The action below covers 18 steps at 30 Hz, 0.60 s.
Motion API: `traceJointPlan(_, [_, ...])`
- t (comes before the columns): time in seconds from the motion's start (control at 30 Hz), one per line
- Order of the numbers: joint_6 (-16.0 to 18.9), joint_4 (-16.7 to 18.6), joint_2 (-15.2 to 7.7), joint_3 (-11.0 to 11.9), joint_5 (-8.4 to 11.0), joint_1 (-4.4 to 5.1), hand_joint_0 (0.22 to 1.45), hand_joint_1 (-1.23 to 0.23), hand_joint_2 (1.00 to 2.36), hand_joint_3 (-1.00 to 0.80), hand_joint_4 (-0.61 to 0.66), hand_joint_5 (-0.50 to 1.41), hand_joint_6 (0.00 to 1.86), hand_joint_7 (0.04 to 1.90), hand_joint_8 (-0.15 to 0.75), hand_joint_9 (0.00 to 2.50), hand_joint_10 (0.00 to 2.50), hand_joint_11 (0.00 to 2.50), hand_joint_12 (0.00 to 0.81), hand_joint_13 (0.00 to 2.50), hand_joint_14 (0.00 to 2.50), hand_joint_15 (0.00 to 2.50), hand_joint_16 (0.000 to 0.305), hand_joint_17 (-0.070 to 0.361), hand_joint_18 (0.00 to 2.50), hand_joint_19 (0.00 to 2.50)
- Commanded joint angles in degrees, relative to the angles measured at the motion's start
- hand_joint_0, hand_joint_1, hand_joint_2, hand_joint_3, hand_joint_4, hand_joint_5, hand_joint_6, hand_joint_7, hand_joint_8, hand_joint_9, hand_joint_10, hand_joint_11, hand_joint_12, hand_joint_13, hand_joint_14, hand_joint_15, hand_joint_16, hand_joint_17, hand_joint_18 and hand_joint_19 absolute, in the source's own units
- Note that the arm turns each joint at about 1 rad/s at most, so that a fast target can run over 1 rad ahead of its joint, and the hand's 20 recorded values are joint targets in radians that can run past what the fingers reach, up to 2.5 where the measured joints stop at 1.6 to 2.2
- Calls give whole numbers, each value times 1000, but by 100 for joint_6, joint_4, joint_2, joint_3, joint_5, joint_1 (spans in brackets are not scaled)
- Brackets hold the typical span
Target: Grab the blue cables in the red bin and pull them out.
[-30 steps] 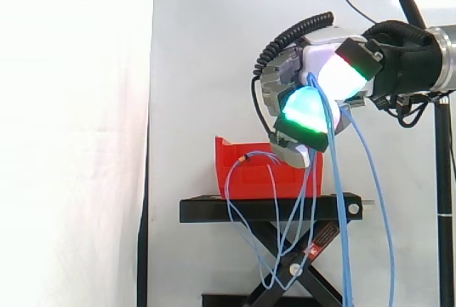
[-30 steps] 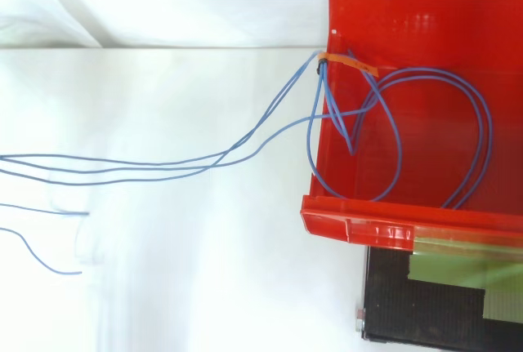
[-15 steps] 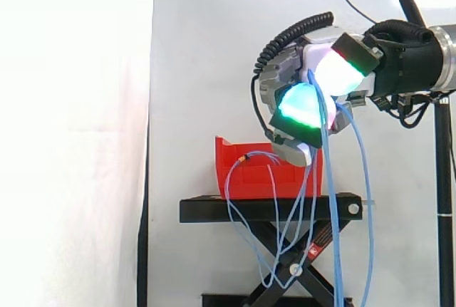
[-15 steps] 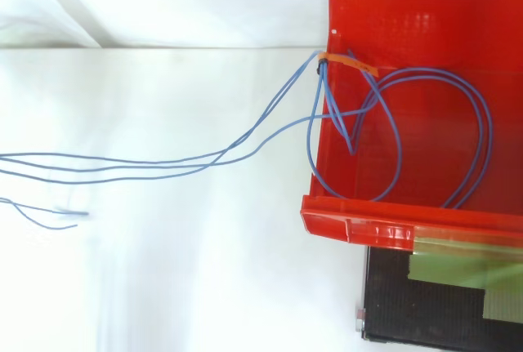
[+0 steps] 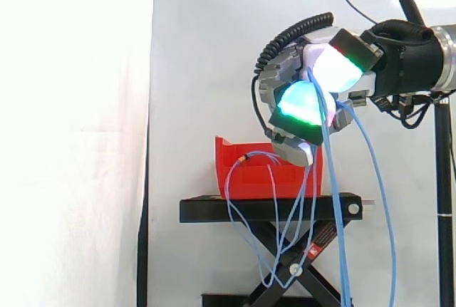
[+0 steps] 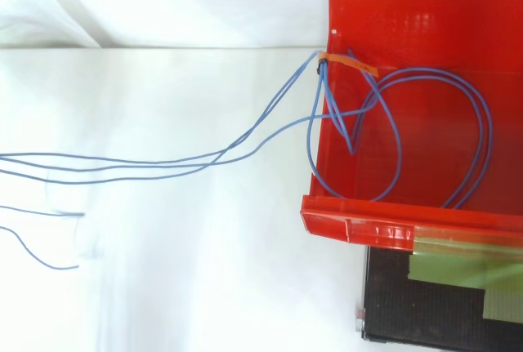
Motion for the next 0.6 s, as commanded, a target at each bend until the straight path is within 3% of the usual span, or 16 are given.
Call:
traceJointPlan(0.0, [12,-20,0,0,-9,-5,745,-782,1000,-1000,213,799,477,739,274,949,1273,1451,327,1094,1137,1284,42,96,774,1158])
traceJointPlan(0.57, [117,-55,0,0,-9,30,679,-732,1000,-1000,239,810,465,736,303,959,1350,1392,357,1113,1183,1224,47,105,810,1132])
